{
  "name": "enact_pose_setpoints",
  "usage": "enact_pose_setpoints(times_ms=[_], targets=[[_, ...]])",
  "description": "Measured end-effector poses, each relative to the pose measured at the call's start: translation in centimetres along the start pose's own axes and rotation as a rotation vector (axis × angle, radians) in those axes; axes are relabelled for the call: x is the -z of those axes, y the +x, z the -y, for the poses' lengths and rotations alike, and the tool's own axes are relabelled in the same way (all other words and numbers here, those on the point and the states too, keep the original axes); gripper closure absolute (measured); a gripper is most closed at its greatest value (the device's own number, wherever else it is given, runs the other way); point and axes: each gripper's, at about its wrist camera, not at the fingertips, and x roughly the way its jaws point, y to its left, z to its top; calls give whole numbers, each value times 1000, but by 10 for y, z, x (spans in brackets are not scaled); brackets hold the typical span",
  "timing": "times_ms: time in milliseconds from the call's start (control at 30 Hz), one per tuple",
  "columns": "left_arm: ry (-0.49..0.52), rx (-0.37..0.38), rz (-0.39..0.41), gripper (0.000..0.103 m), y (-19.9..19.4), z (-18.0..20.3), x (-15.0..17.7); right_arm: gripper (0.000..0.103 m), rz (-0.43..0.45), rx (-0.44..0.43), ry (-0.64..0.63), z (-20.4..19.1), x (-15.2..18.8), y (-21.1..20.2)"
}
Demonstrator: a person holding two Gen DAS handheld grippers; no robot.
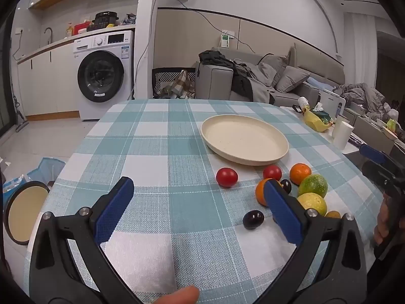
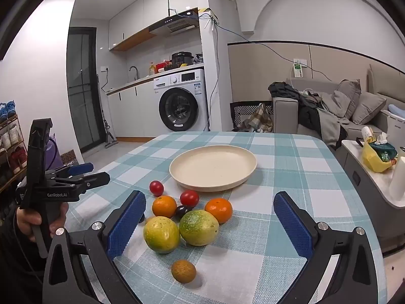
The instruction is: Organize fruits
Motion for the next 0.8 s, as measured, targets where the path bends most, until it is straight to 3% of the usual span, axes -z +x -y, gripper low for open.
enact_pose_setpoints(times_ms=[300, 367, 800], targets=[[18, 3, -5, 1, -13, -7, -7, 0, 10, 3, -17, 1, 0, 2], [48, -12, -4, 1, -11, 8, -7, 0, 11, 3, -17, 2, -1, 0], [72, -15, -11, 1, -4, 12, -1, 0, 16, 8, -25, 0, -2, -1]])
